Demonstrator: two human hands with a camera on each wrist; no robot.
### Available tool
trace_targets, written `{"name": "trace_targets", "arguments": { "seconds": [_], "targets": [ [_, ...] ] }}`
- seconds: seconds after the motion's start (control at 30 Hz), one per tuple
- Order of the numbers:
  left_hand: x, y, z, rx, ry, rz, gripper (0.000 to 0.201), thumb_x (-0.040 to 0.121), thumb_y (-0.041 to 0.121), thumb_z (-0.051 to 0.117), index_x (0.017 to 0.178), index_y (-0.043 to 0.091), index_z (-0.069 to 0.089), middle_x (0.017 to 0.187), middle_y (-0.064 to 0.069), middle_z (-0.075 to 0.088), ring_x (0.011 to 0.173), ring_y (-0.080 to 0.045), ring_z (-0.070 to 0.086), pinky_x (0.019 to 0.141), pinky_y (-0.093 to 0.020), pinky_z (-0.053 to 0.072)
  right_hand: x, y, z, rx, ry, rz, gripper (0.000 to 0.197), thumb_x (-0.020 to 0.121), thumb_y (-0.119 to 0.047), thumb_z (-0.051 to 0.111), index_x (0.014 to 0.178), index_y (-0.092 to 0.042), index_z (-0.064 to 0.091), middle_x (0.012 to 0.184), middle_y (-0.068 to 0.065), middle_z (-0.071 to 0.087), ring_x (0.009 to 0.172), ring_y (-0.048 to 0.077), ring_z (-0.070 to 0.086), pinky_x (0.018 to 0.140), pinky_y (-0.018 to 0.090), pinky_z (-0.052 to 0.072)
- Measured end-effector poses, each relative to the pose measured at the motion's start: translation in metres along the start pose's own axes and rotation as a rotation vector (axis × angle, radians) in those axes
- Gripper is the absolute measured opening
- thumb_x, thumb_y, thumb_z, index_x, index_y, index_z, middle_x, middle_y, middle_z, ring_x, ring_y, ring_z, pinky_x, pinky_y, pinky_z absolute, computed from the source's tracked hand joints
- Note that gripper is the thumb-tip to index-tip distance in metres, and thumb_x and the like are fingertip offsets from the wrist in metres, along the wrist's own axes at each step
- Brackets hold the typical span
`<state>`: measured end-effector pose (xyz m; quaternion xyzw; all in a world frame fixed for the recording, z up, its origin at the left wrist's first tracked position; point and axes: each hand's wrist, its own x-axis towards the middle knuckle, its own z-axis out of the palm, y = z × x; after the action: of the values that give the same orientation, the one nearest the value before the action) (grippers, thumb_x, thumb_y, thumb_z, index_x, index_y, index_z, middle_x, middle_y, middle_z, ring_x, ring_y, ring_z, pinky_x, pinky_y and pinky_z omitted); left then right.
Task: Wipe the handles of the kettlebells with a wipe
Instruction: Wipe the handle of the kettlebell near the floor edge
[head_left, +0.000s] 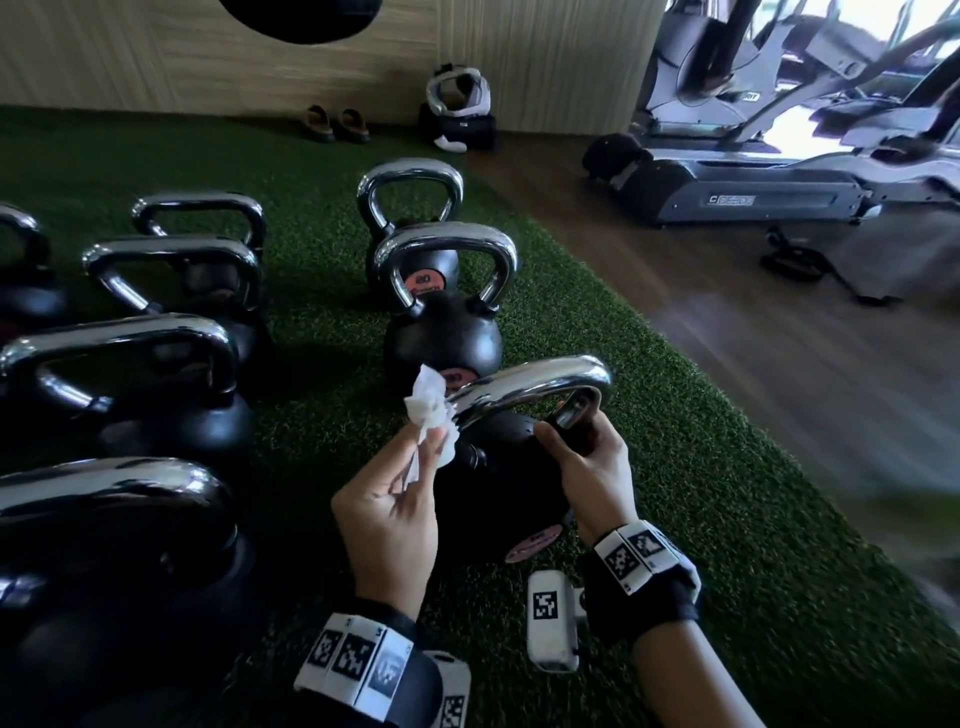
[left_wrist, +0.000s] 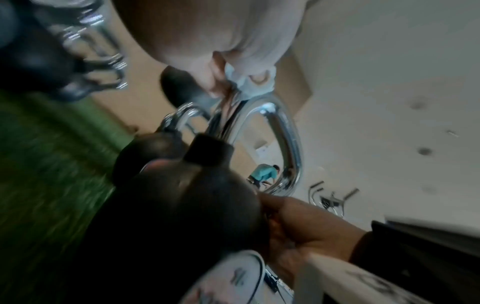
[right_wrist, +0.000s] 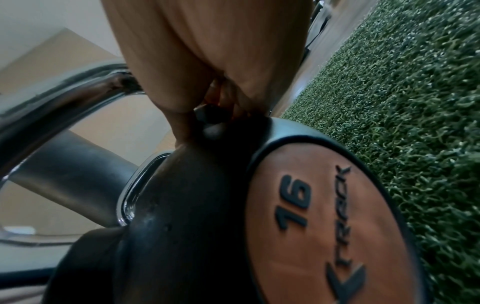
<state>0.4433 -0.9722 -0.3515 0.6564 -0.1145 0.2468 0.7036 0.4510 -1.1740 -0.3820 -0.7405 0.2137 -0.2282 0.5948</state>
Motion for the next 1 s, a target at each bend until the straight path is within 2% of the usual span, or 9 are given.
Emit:
{"name": "trace_targets", "arguments": {
  "seconds": [0.13,0.23,0.3,0.47,0.6,0.7,0.8,0.9,1.0],
  "targets": [
    [-0.013,-0.003,0.005,-0.129,0.096,-0.22,0.027,0.091,0.024,0.066,0.113,0.011,0.075,0.098,0.021,0.078,0.094,0.003,0.074,0.081,-0.008,0.053,0.002,0.0,0.002,0.014,-0.005,0.021,0.033,0.069,-0.045,0.084,0.091,-0.026,0.068,0.091,-0.003,0.076,0.088,0.019,0.073,0.088,0.053,0.06],
    [-0.031,-0.022,0.001,-0.029,0.054,-0.278,0.022,0.091,0.03,0.068,0.11,0.023,0.077,0.097,0.019,0.079,0.093,0.001,0.074,0.083,-0.015,0.056,0.003,0.001,0.003,0.016,-0.013,0.042,0.04,0.064,-0.052,0.082,0.091,-0.027,0.068,0.092,-0.003,0.076,0.089,0.02,0.074,0.088,0.053,0.06],
    [-0.042,-0.033,0.0,0.004,0.027,-0.335,0.027,0.09,0.033,0.07,0.111,0.02,0.08,0.089,0.015,0.08,0.088,-0.001,0.074,0.081,-0.022,0.057,0.003,0.002,0.003,0.013,-0.004,0.05,0.041,0.063,-0.054,0.083,0.092,-0.029,0.068,0.092,-0.003,0.076,0.09,0.02,0.074,0.088,0.054,0.06],
    [-0.041,-0.025,0.012,0.076,0.115,-0.253,0.021,0.09,0.018,0.077,0.112,0.016,0.077,0.087,0.028,0.071,0.088,0.015,0.069,0.077,-0.002,0.049,0.002,-0.004,0.001,0.007,-0.015,0.064,0.042,0.06,-0.054,0.085,0.09,-0.029,0.069,0.09,-0.002,0.077,0.088,0.022,0.075,0.085,0.053,0.061],
    [-0.035,-0.028,0.011,0.1,0.11,-0.244,0.019,0.09,0.019,0.077,0.11,0.018,0.077,0.092,0.014,0.076,0.09,0.013,0.07,0.079,-0.005,0.052,-0.003,-0.01,-0.005,-0.023,-0.011,0.084,0.044,0.058,-0.055,0.085,0.089,-0.028,0.071,0.087,-0.004,0.078,0.084,0.019,0.075,0.083,0.051,0.061],
    [-0.021,-0.033,0.011,0.073,0.057,-0.234,0.013,0.091,0.015,0.075,0.102,0.019,0.079,0.087,0.025,0.073,0.084,0.017,0.068,0.077,-0.002,0.049,-0.02,-0.012,-0.015,-0.057,0.024,0.064,0.038,0.063,-0.051,0.086,0.091,-0.03,0.073,0.088,-0.009,0.078,0.085,0.013,0.075,0.084,0.049,0.061],
    [0.006,-0.043,0.015,0.097,0.011,-0.207,0.023,0.09,0.01,0.077,0.11,-0.002,0.076,0.101,0.004,0.075,0.089,0.017,0.066,0.081,0.0,0.048,-0.052,-0.016,-0.024,-0.105,0.064,0.04,0.022,0.073,-0.034,0.086,0.092,-0.031,0.074,0.087,-0.016,0.077,0.083,0.002,0.073,0.084,0.039,0.061],
    [0.034,-0.052,0.024,0.179,-0.058,-0.21,0.027,0.09,0.017,0.078,0.11,-0.001,0.078,0.107,-0.01,0.077,0.095,-0.001,0.071,0.079,-0.001,0.049,-0.09,-0.017,-0.027,-0.176,0.106,-0.06,0.017,0.078,-0.025,0.082,0.088,-0.036,0.074,0.078,-0.017,0.076,0.074,0.003,0.073,0.072,0.023,0.059],
    [0.053,-0.056,0.039,0.186,-0.163,-0.189,0.028,0.09,0.023,0.079,0.108,0.002,0.079,0.105,-0.009,0.079,0.099,-0.013,0.075,0.085,-0.013,0.054,-0.117,-0.011,-0.02,-0.241,0.144,-0.159,0.05,0.078,-0.008,0.077,0.09,-0.056,0.07,0.074,-0.03,0.071,0.071,-0.003,0.069,0.064,0.006,0.049]
  ]
}}
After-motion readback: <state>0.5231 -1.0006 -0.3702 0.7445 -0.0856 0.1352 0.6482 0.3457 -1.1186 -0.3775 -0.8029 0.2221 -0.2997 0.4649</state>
